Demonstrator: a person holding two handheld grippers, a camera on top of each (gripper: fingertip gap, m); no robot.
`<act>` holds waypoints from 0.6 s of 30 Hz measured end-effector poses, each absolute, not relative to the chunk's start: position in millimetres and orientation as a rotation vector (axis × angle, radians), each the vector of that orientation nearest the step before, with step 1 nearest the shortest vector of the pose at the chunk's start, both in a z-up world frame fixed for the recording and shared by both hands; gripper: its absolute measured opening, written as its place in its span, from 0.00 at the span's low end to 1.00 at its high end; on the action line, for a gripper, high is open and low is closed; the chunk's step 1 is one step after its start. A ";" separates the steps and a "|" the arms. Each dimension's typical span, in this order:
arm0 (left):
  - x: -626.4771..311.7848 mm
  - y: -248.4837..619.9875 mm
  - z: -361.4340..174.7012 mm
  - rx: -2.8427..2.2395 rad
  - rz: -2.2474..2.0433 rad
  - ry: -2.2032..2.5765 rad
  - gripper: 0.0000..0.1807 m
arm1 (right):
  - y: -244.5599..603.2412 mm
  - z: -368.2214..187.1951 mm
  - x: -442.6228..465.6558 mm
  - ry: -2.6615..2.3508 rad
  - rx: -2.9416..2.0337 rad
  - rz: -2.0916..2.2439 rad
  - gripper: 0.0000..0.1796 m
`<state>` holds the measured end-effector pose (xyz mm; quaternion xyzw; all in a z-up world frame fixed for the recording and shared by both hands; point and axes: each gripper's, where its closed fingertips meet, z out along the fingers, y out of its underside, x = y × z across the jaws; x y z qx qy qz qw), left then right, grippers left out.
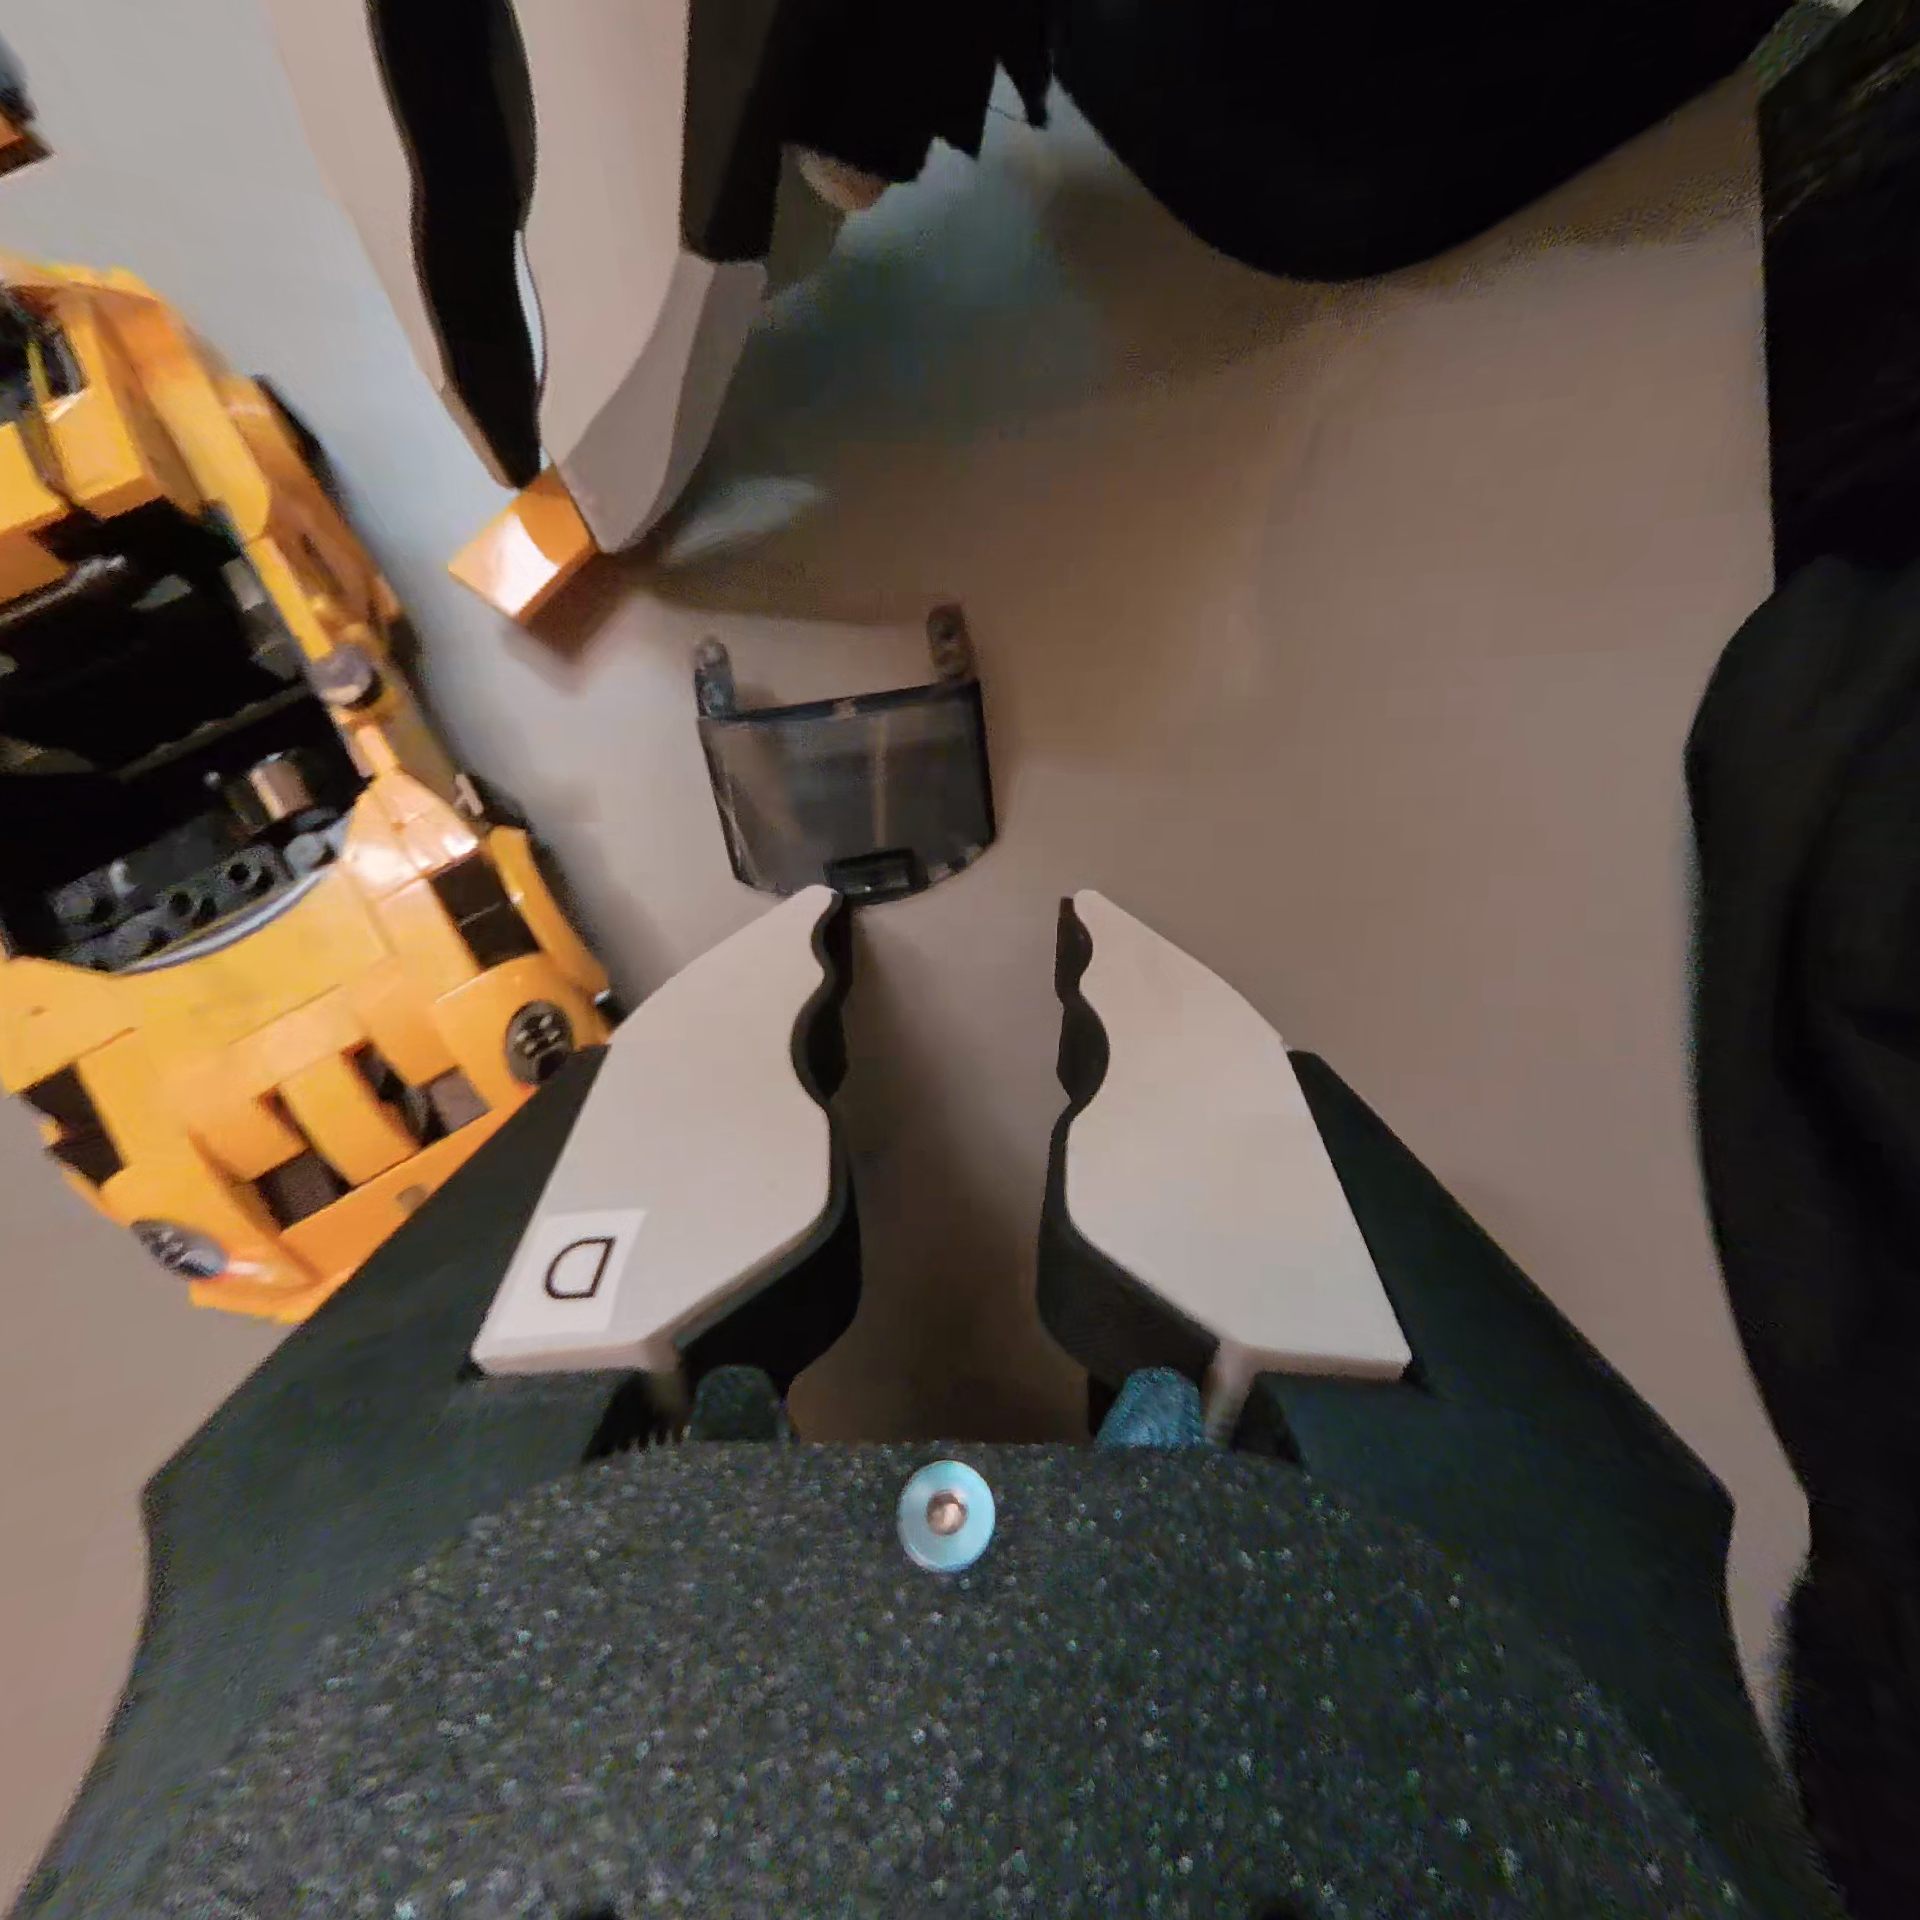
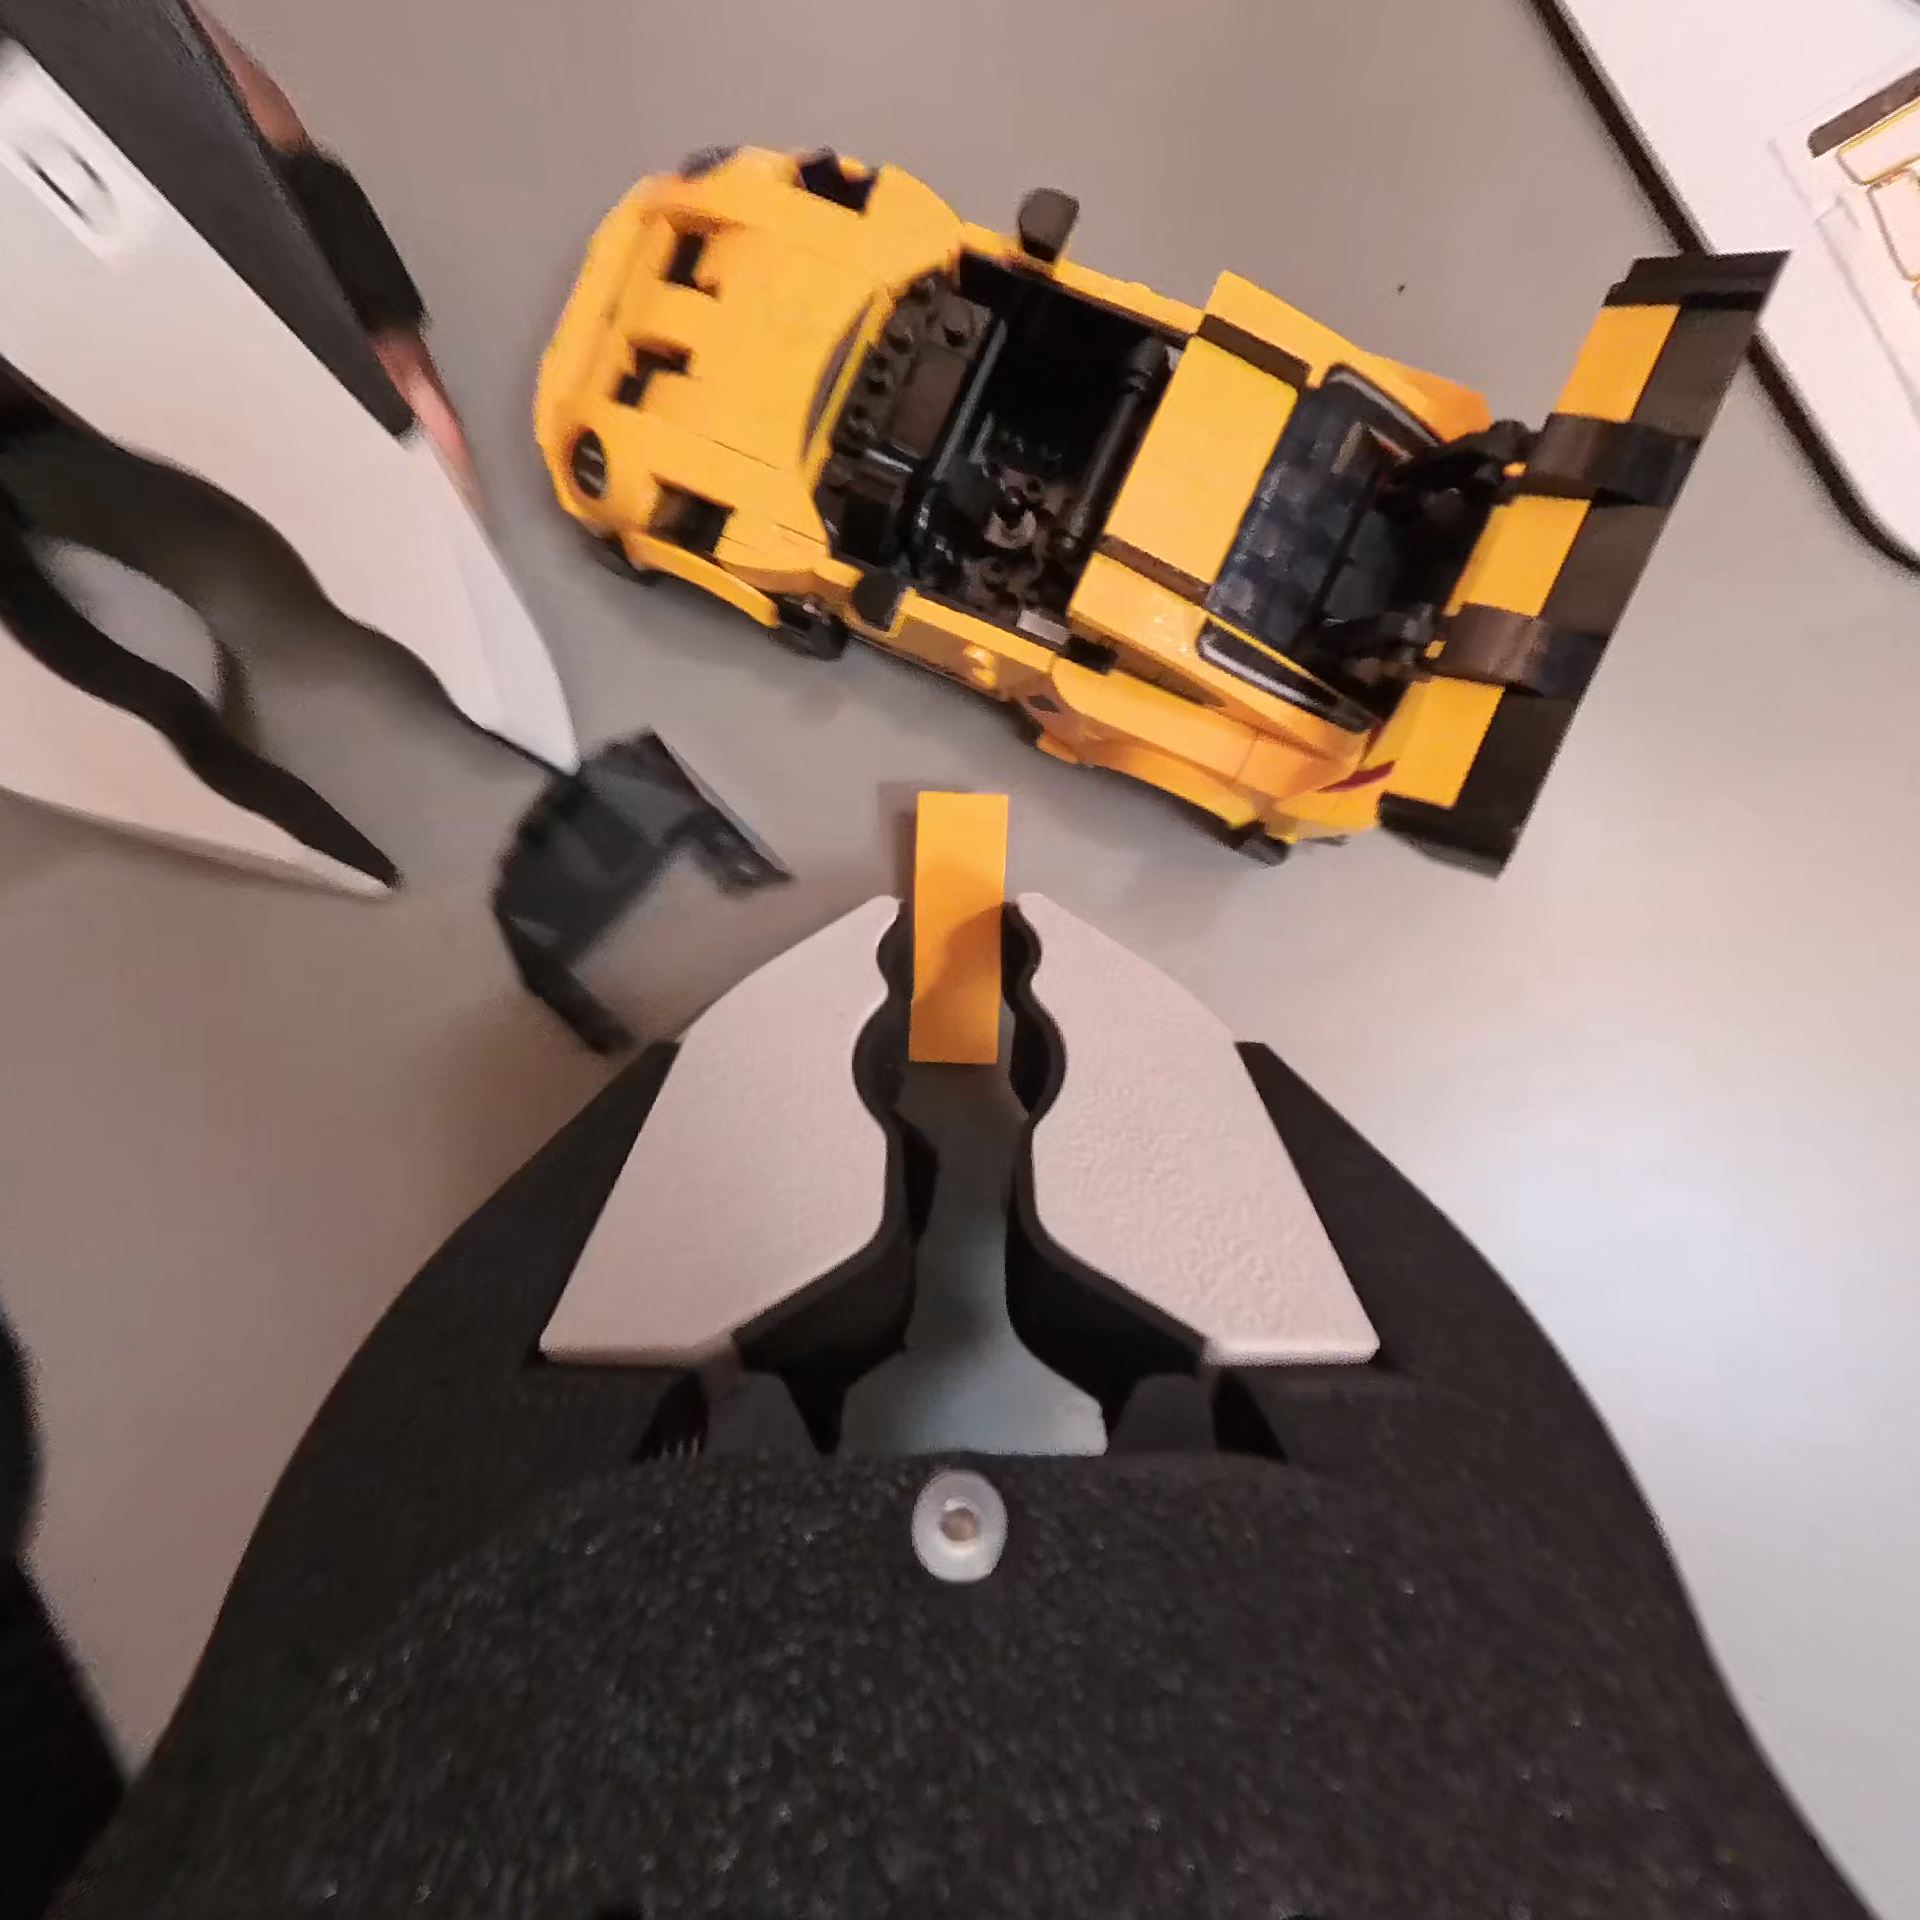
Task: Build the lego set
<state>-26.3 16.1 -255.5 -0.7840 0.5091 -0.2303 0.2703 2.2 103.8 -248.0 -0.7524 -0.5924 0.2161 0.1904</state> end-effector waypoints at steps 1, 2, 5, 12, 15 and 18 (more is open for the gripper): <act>-21.6 15.5 -255.4 -2.109 -0.622 1.369 0.21 | 98.2 -243.9 1.9 -1.620 -2.134 0.648 0.08; -16.5 13.6 -255.3 -2.104 -0.630 1.375 0.22 | 94.6 -240.4 3.4 -1.574 -2.153 0.665 0.08; -0.5 2.9 -249.8 -2.046 -0.706 1.411 0.22 | 86.0 -233.1 12.3 -1.449 -2.212 0.685 0.08; -8.4 39.0 -233.3 -2.087 -0.690 1.126 0.27 | 66.9 -225.3 16.7 -1.230 -2.256 0.703 0.08; -4.5 43.9 -241.2 -2.100 -0.583 1.134 0.34 | 65.4 -223.0 16.0 -1.176 -2.250 0.725 0.08; -1.2 44.4 -252.4 -2.142 -0.465 1.177 0.33 | 61.8 -224.2 14.8 -1.163 -2.249 0.731 0.08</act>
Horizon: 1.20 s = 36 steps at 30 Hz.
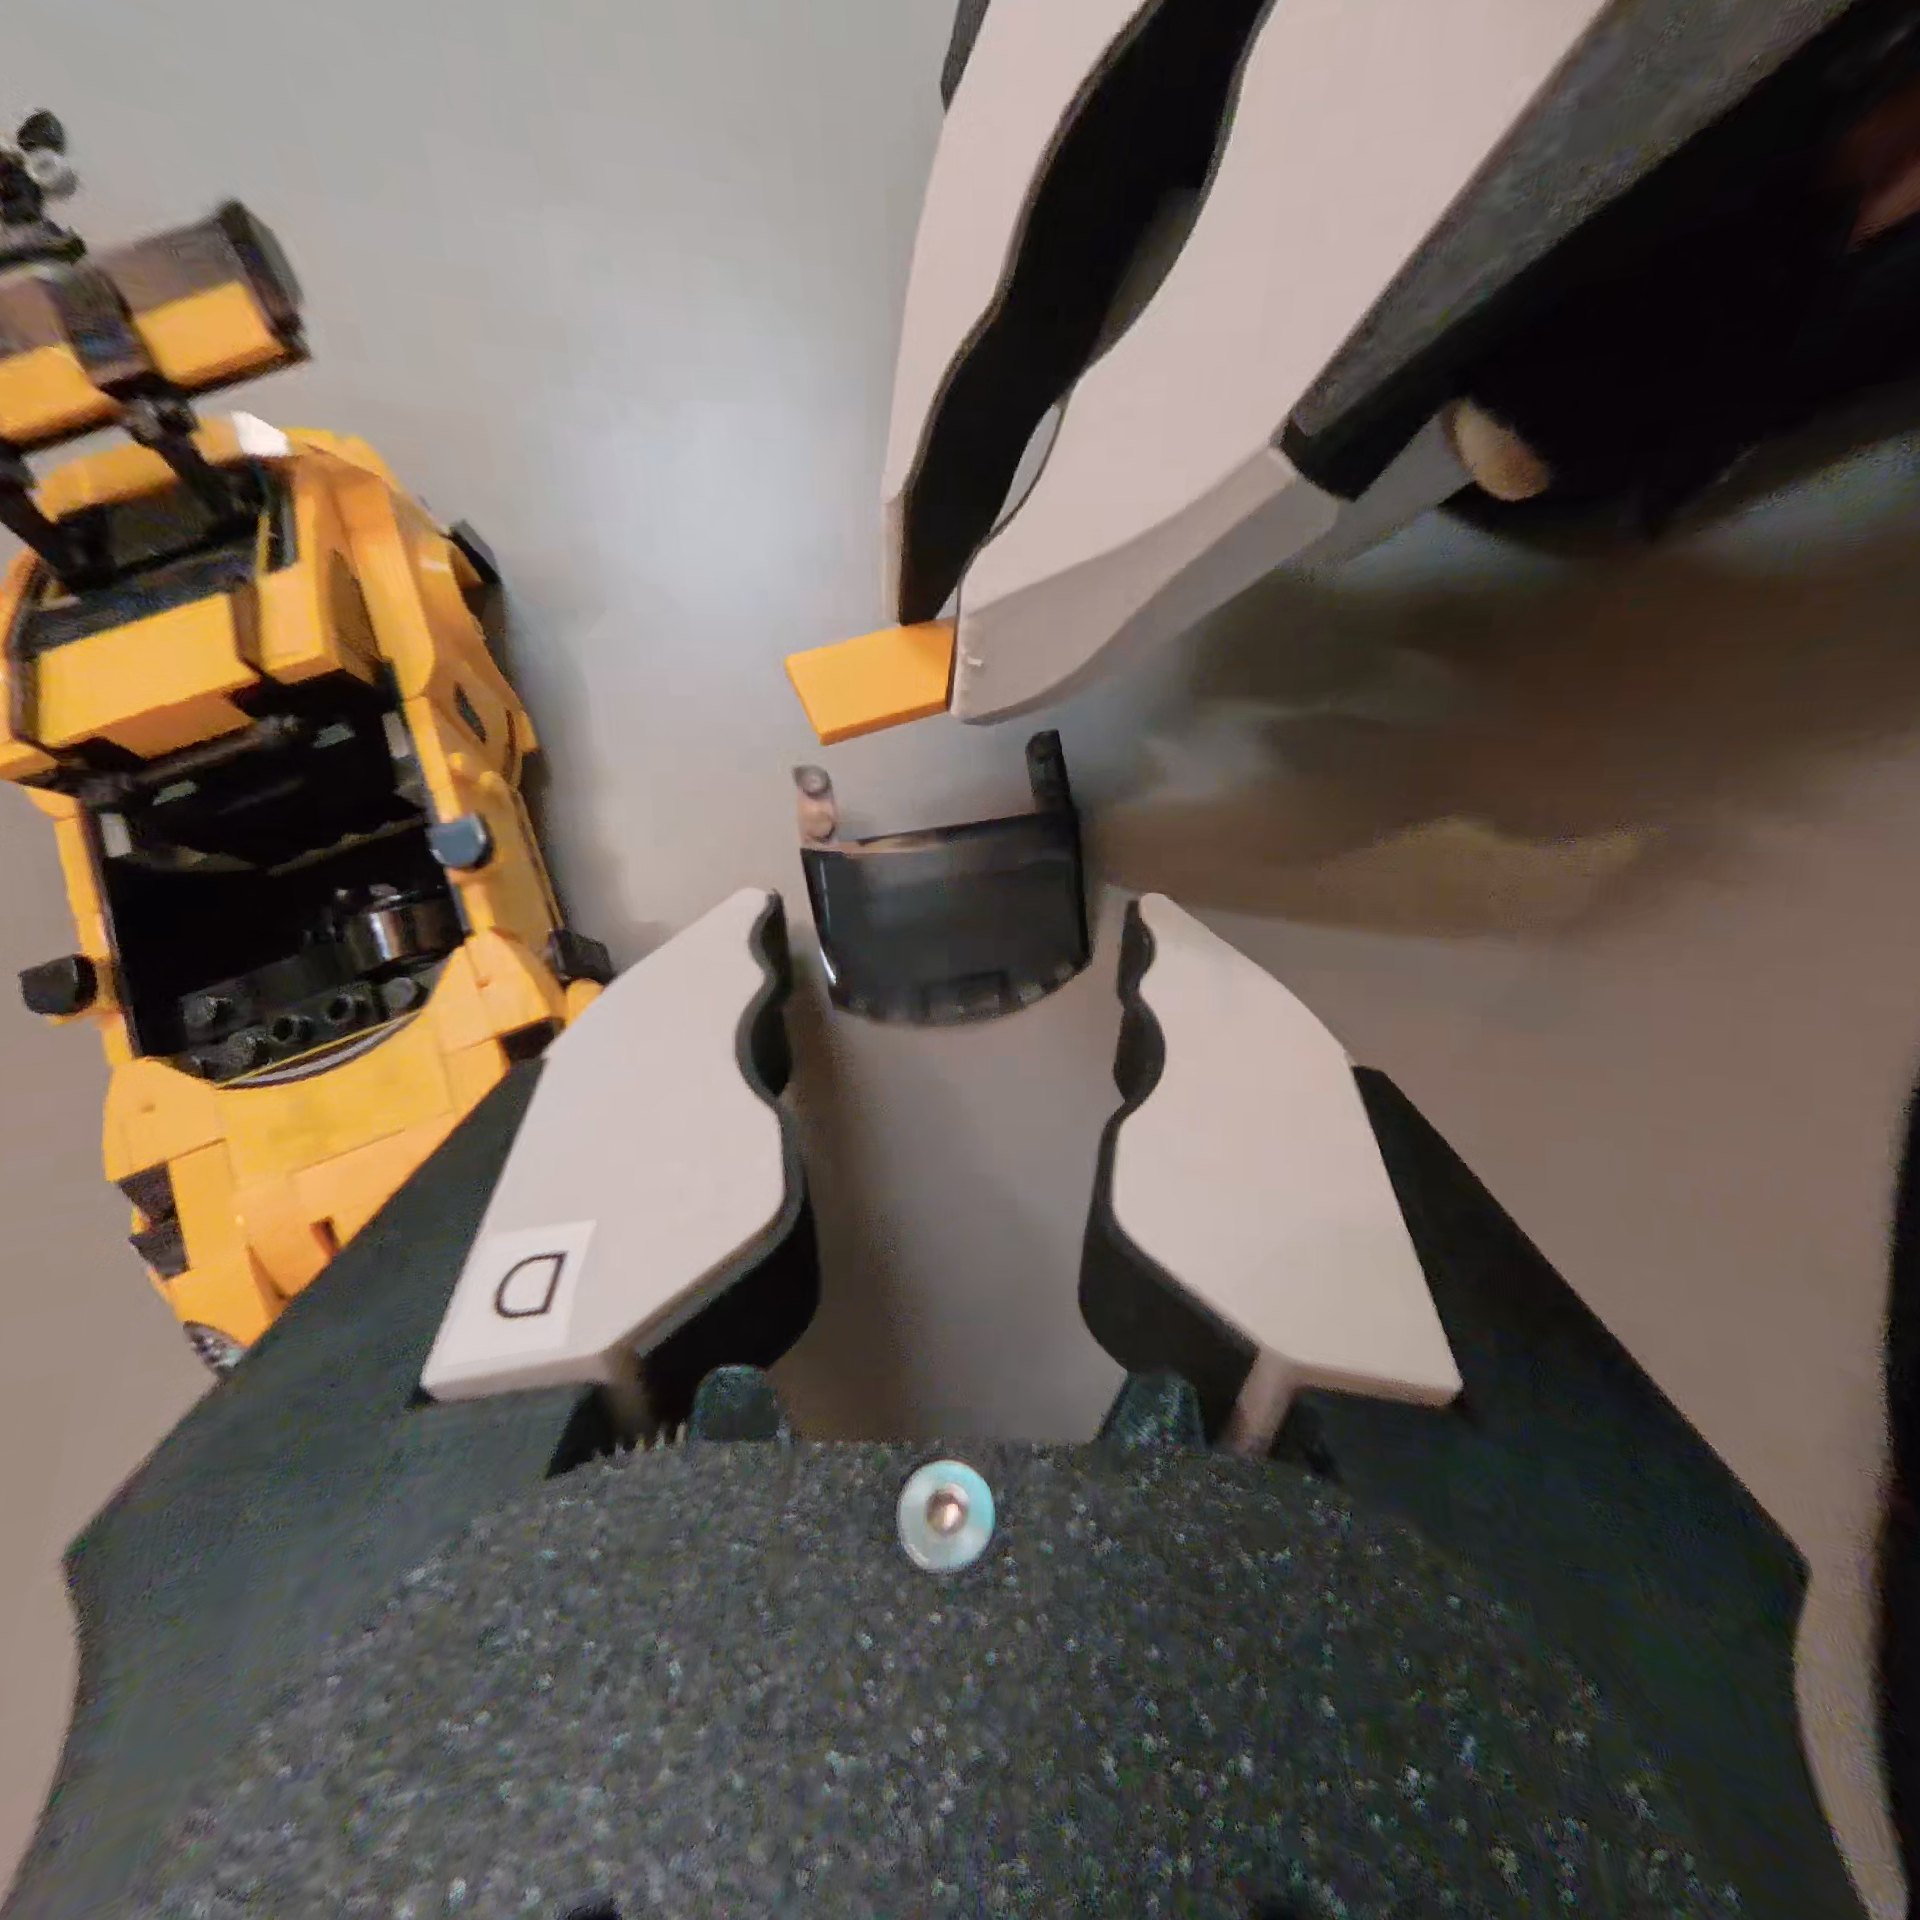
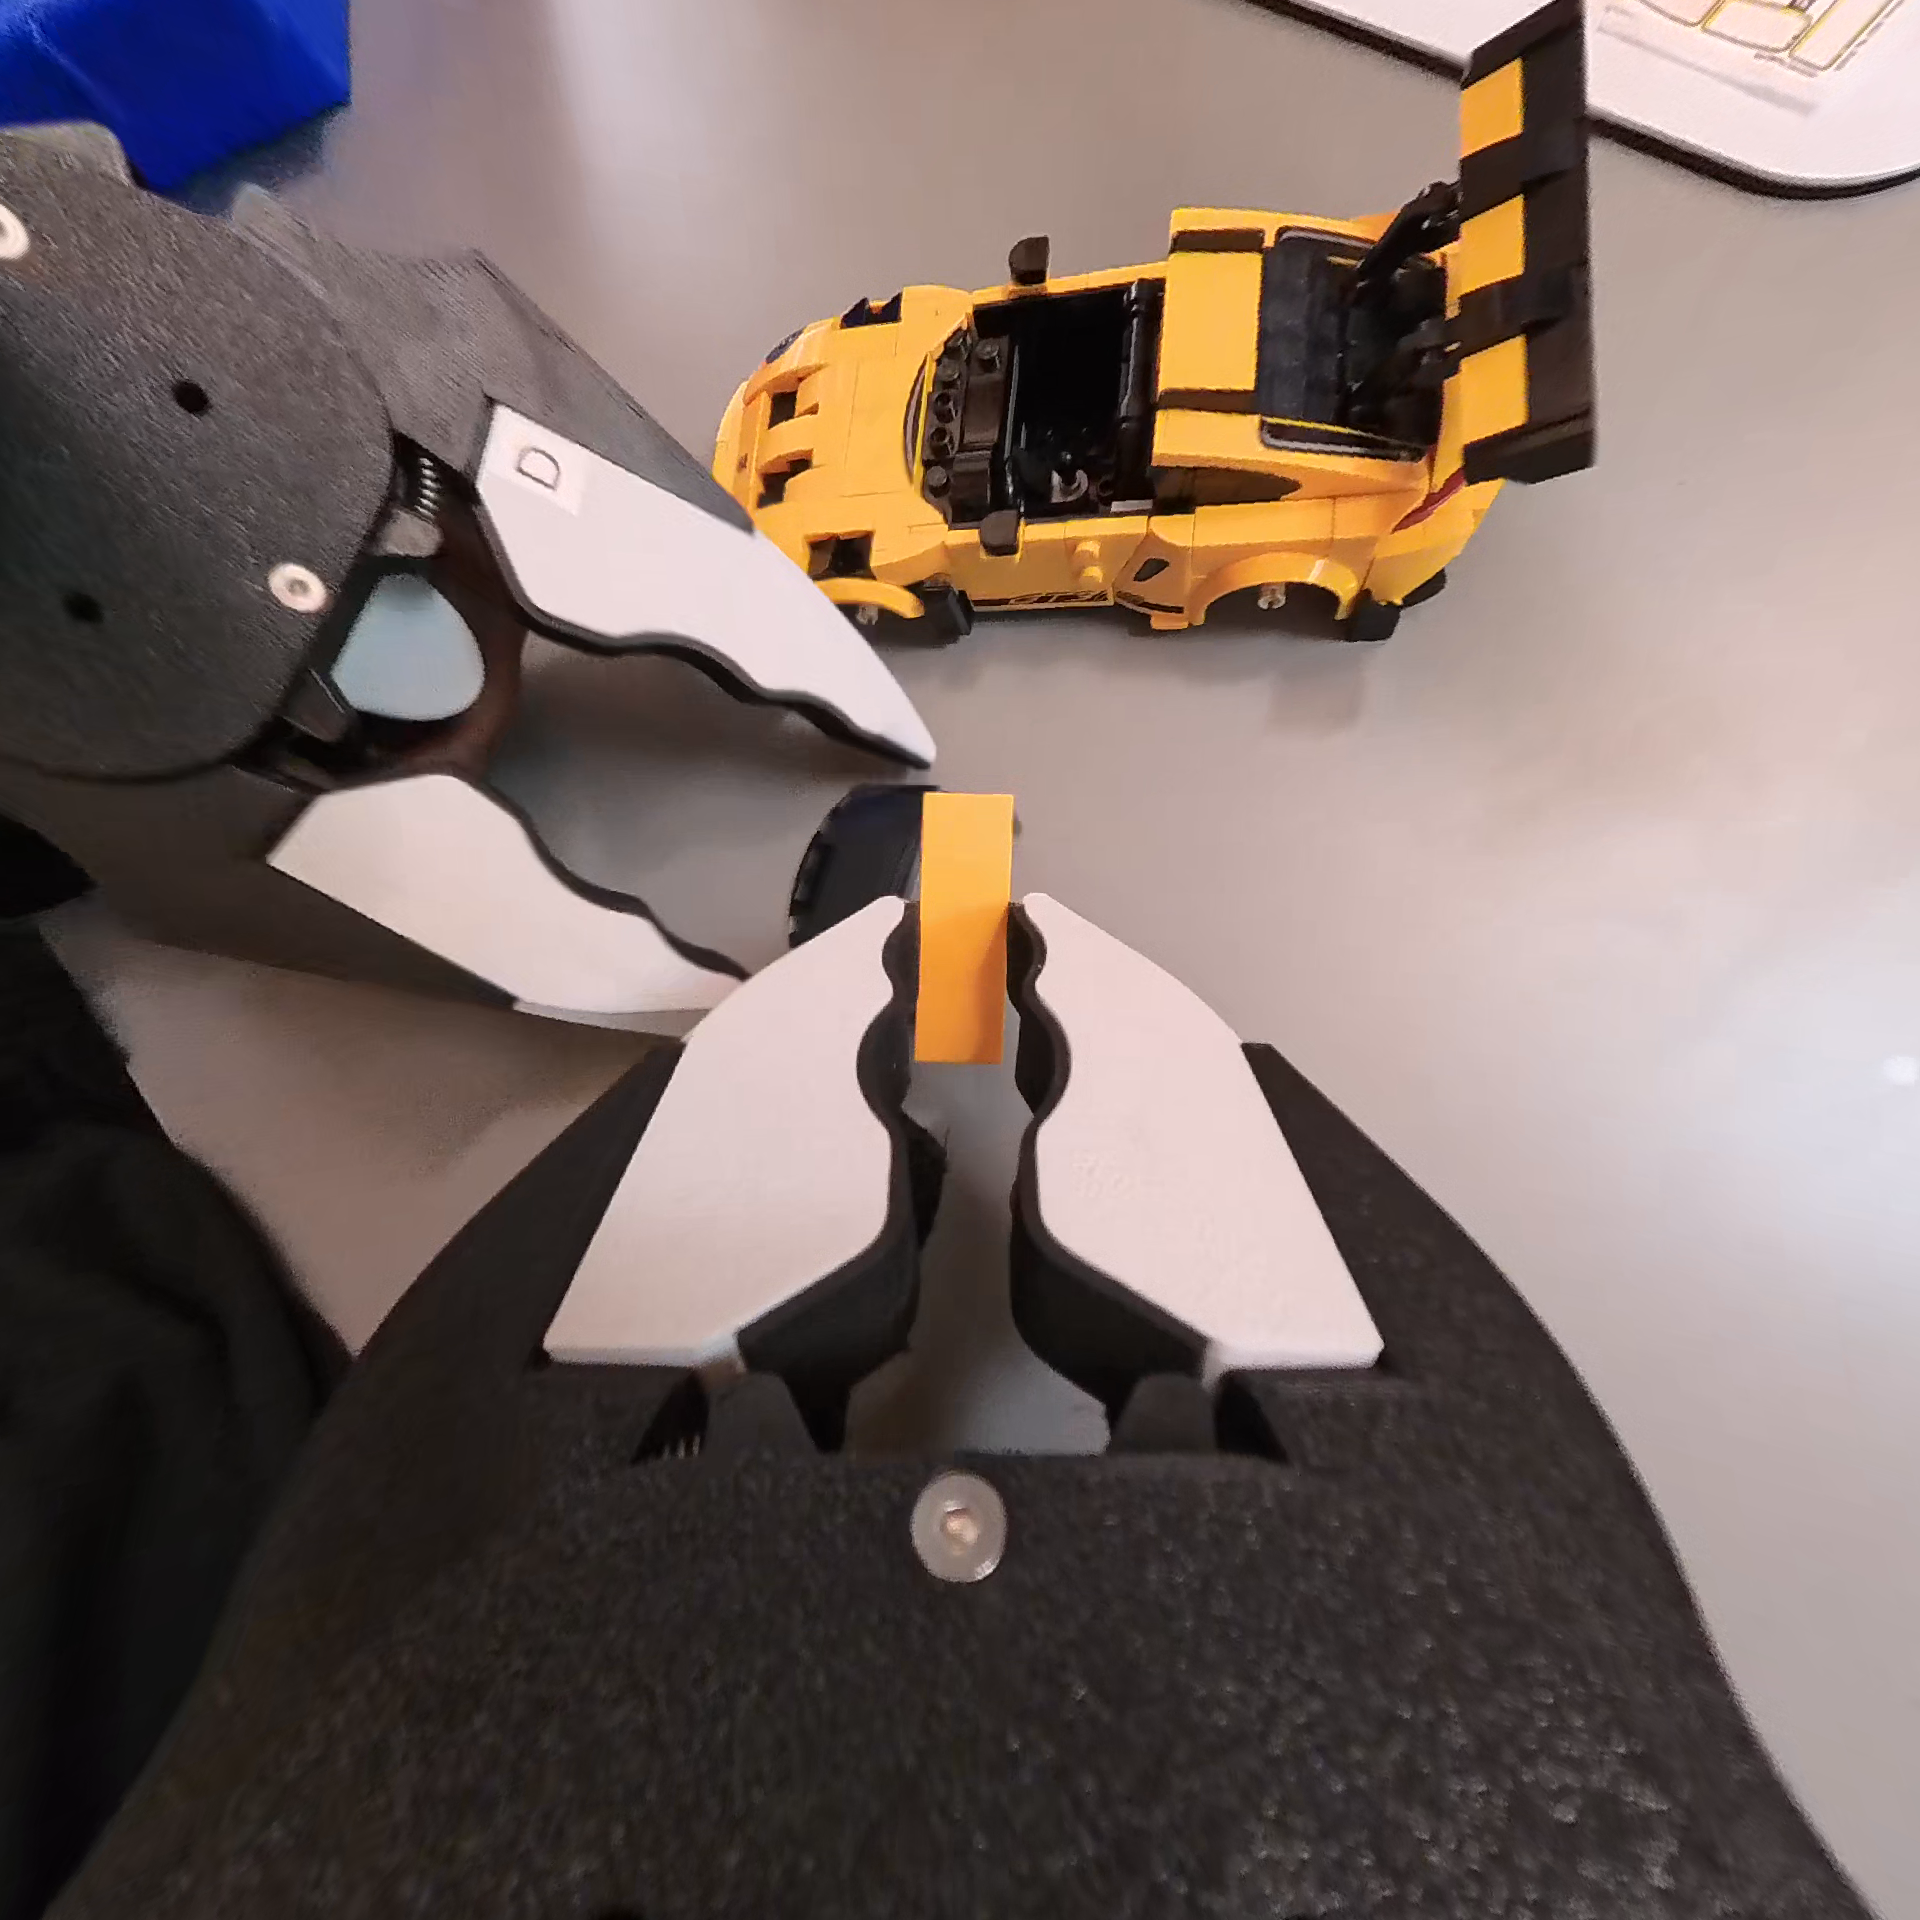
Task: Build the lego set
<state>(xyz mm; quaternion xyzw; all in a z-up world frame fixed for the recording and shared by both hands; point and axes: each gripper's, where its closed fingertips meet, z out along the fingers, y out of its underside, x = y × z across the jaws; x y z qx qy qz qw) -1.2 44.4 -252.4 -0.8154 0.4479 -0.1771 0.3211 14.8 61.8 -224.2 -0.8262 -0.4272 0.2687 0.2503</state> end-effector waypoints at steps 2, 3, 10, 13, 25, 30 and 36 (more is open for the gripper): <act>-1.7 45.4 -256.2 -2.186 -0.429 1.146 0.28 | 59.4 -226.8 13.5 -1.182 -2.245 0.704 0.08; -4.5 47.2 -256.6 -2.213 -0.399 1.113 0.28 | 58.8 -228.0 12.7 -1.193 -2.243 0.690 0.08; 2.4 30.2 -248.9 -2.263 -0.596 0.943 0.33 | 57.3 -234.8 8.5 -1.253 -2.264 0.677 0.08; 3.1 26.0 -246.4 -2.271 -0.675 0.922 0.31 | 55.0 -237.1 6.1 -1.275 -2.272 0.670 0.08; -0.9 24.7 -248.9 -2.264 -0.731 0.954 0.26 | 48.5 -242.9 6.4 -1.331 -2.310 0.686 0.11; -1.0 25.7 -250.5 -2.247 -0.674 0.979 0.27 | 47.6 -242.6 7.1 -1.334 -2.319 0.759 0.14; 2.4 28.4 -253.1 -2.218 -0.531 1.006 0.38 | 57.0 -226.2 16.4 -1.336 -2.248 0.840 0.15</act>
